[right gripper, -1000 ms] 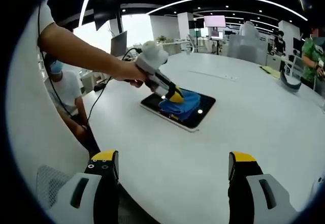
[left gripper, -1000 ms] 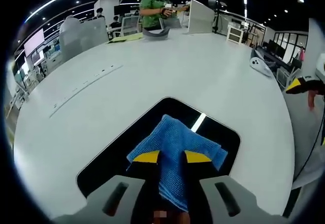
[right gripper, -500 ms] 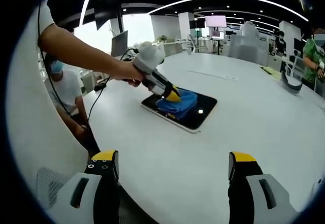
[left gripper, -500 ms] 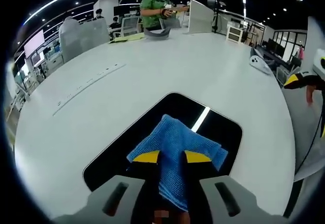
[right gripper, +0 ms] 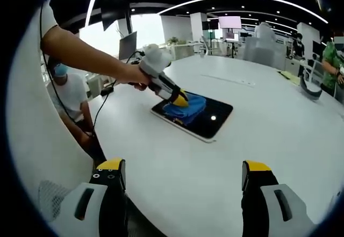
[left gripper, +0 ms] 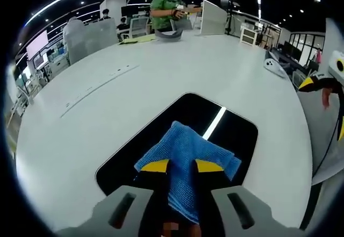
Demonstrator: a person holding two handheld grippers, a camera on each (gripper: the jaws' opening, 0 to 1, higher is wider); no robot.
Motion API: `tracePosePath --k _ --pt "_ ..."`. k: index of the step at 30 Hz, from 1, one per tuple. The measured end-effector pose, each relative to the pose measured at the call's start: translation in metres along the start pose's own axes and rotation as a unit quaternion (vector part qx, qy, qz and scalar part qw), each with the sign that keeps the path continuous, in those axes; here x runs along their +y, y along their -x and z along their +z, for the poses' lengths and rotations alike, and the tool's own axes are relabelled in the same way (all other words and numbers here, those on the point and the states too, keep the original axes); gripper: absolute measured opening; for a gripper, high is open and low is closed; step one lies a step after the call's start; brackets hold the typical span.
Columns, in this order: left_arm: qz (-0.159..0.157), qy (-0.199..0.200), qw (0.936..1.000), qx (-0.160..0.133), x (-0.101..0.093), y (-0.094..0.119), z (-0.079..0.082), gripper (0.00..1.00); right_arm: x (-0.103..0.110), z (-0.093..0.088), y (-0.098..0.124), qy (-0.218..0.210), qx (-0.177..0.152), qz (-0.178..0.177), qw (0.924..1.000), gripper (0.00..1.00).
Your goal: Wipe the mirror surface with the cleaning cloth until all visible marks leave the cleaned area.
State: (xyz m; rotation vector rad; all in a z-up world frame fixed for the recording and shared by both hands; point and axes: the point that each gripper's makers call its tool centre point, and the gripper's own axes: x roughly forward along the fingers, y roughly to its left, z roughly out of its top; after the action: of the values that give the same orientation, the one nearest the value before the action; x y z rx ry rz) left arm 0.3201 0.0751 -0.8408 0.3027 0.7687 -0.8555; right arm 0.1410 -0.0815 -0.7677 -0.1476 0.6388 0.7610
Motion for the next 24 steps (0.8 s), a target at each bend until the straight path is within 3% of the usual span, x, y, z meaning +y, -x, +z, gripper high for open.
tracePosePath --k 24 --pt "-0.001 0.002 1.0000 0.000 0.018 0.020 -0.018 0.15 0.009 0.006 -0.010 0.005 0.004 0.008 1.0000 0.89"
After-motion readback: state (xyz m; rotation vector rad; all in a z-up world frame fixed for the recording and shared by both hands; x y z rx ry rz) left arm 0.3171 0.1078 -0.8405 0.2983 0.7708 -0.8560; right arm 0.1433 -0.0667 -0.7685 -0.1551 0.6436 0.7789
